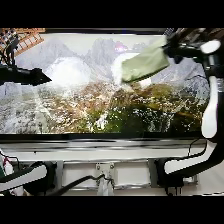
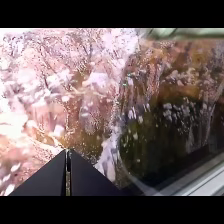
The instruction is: Fold the clothes and pants, and hang the long-sleeved shirts on hangers.
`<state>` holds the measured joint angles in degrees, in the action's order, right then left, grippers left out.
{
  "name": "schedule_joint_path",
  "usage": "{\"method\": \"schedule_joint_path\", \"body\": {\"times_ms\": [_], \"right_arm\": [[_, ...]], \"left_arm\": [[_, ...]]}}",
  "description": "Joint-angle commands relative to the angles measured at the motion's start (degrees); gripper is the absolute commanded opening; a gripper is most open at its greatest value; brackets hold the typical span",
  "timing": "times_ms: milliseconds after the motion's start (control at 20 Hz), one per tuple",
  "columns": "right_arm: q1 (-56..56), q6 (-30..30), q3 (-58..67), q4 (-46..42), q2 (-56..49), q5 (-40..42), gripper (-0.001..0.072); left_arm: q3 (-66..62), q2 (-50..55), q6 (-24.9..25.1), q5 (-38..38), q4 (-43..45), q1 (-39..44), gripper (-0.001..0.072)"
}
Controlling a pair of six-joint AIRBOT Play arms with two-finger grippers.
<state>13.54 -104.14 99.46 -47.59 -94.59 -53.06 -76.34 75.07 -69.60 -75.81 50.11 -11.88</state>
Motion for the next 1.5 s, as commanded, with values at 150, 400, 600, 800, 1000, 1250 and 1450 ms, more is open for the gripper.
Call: {"method": "schedule_joint_path", "body": {"times_ms": [150, 400, 600, 800, 1000, 1250, 1450], "right_arm": [[11.6, -12.7, 0.0, -9.2, 4.1, 6.4, 0.0017], [12.9, -37.6, 0.0, -35.7, 7.8, 3.9, 0.0017], [12.9, -43.8, -1.4, -48.0, 10.8, -6.6, 0.0017], [12.9, -46.0, -9.3, -52.7, 15.1, -16.5, 0.0018], [14.4, -48.9, -22.6, -57.3, 22.7, -16.5, 0.0018], [18.2, -47.8, -38.2, -59.2, 31.7, -16.2, 0.0018], [19.5, -42.6, -45.8, -59.4, 34.4, -16.5, 0.0018]], "left_arm": [[0.0, 0.1, 0.0, 3.4, -0.2, 3.6, 0.002], [0.0, 0.1, 0.0, 6.3, 0.0, 7.0, 0.002], [0.0, 0.1, 0.0, 6.2, 0.9, 8.7, 0.002], [0.0, 0.1, 0.0, 6.0, 0.8, 9.0, 0.002], [0.0, 0.1, 0.2, 5.1, 0.9, 9.0, 0.002], [0.0, 0.1, 0.2, 4.1, 3.4, 9.0, 0.002], [0.0, 0.1, 0.2, 3.1, 3.4, 9.0, 0.002]]}}
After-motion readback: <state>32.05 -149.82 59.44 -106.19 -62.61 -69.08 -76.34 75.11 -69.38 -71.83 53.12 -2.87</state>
